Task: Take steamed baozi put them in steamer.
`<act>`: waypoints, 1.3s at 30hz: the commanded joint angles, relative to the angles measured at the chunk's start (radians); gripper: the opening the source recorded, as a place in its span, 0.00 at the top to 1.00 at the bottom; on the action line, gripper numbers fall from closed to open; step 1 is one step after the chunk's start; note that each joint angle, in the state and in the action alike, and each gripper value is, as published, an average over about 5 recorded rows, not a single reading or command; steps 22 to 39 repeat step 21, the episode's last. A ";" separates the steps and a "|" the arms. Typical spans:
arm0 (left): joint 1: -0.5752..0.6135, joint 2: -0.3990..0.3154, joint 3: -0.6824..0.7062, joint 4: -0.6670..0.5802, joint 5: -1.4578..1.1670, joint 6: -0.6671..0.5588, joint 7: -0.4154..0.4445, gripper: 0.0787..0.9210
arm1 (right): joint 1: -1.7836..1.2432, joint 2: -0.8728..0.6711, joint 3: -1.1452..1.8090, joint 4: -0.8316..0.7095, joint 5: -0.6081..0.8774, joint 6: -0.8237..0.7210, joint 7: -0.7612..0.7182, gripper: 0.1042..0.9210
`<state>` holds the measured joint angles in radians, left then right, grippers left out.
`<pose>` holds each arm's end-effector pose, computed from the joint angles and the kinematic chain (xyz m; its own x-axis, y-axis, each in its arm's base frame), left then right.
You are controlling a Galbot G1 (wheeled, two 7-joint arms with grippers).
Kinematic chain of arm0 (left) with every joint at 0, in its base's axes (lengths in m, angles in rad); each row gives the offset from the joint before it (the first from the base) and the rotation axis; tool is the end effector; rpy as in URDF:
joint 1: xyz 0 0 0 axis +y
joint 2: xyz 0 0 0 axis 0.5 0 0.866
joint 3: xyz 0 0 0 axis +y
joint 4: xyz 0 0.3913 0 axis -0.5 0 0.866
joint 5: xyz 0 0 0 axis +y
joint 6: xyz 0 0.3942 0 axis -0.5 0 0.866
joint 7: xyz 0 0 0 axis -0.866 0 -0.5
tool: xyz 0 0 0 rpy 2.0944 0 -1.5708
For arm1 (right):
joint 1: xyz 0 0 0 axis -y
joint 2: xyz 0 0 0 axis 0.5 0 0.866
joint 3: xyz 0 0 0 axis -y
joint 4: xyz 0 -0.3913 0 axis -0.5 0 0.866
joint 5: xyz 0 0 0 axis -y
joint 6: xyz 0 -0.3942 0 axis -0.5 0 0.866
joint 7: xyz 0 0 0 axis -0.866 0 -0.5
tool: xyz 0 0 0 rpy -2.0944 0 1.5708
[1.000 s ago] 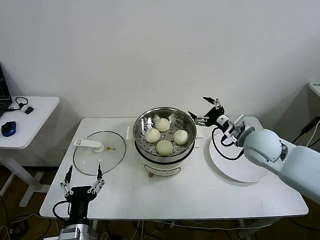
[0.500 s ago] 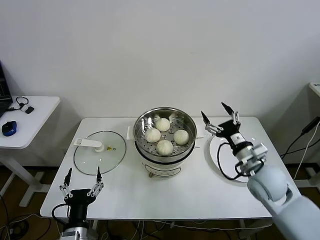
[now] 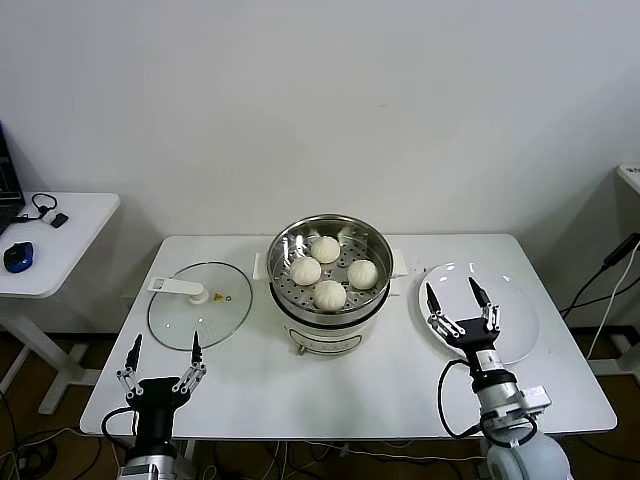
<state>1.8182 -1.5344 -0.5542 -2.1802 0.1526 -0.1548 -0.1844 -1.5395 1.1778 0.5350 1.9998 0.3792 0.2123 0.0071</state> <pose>0.1166 0.0159 -0.3436 -0.9877 -0.1537 -0.0270 -0.1560 0.9683 0.1951 0.2174 -0.0908 -0.3531 -0.9829 -0.1363 -0.1239 -0.1408 0.9896 0.0286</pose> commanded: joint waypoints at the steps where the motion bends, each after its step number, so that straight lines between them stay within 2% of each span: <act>1: -0.001 -0.002 0.004 0.001 0.006 -0.001 0.001 0.12 | -0.098 0.196 0.084 0.012 -0.047 0.095 -0.036 0.12; 39: 0.002 -0.010 0.006 0.002 0.019 -0.001 0.002 0.12 | -0.073 0.212 0.058 0.010 -0.049 0.086 -0.028 0.12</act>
